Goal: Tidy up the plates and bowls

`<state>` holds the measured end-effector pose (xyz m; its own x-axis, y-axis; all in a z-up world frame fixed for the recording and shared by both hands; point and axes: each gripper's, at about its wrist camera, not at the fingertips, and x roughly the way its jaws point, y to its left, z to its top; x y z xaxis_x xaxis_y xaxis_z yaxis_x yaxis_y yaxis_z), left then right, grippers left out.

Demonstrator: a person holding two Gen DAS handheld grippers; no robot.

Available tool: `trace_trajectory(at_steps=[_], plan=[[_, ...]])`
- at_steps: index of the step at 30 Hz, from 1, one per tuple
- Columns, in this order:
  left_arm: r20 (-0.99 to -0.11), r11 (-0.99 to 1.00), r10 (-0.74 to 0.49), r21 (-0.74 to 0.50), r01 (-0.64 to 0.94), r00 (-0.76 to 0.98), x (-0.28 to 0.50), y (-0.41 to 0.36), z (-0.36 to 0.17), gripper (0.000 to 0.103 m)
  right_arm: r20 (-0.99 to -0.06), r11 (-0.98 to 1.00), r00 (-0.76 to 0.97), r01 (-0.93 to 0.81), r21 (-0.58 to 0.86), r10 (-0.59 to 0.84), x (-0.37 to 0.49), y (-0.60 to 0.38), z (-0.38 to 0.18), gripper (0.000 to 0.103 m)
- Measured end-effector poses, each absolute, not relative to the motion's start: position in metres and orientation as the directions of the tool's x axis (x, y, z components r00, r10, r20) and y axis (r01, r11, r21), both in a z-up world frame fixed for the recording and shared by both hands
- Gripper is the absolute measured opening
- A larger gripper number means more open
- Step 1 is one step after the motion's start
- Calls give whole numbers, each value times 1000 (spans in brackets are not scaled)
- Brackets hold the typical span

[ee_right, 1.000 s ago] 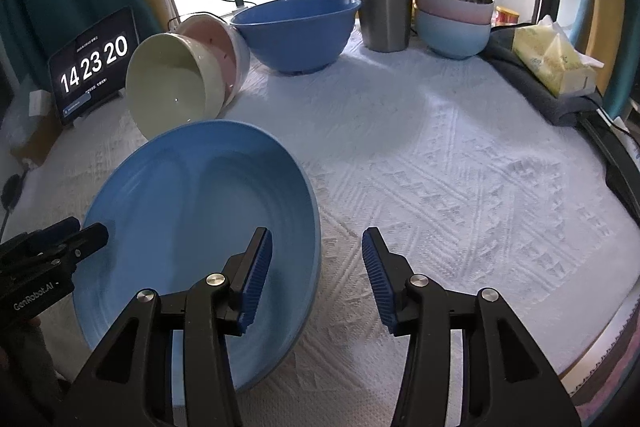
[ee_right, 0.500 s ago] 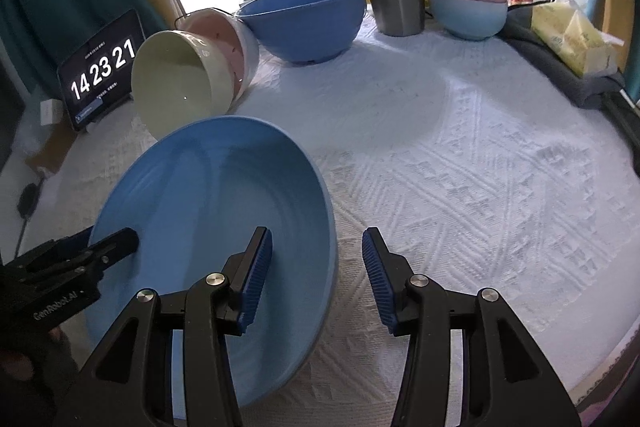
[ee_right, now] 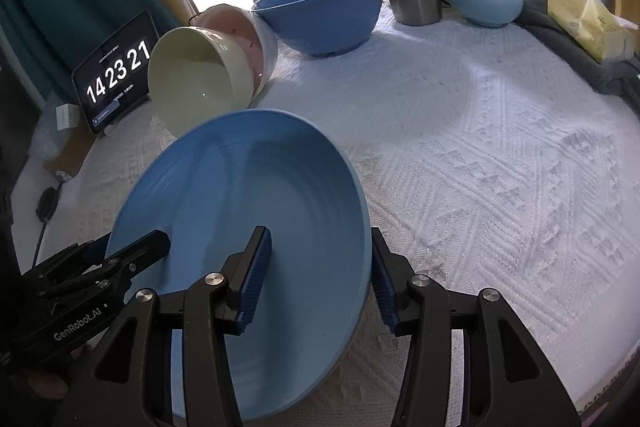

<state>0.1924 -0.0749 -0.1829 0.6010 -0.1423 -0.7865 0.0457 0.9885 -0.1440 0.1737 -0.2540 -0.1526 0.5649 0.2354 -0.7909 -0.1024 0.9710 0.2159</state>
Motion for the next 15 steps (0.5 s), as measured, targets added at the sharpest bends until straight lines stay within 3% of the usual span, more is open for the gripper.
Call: trace_trajectory(at_steps=[15], plan=[[-778, 985, -161, -160, 57, 608, 183, -71, -175, 53, -792, 974, 569, -89, 208, 221, 167, -253, -147, 51]])
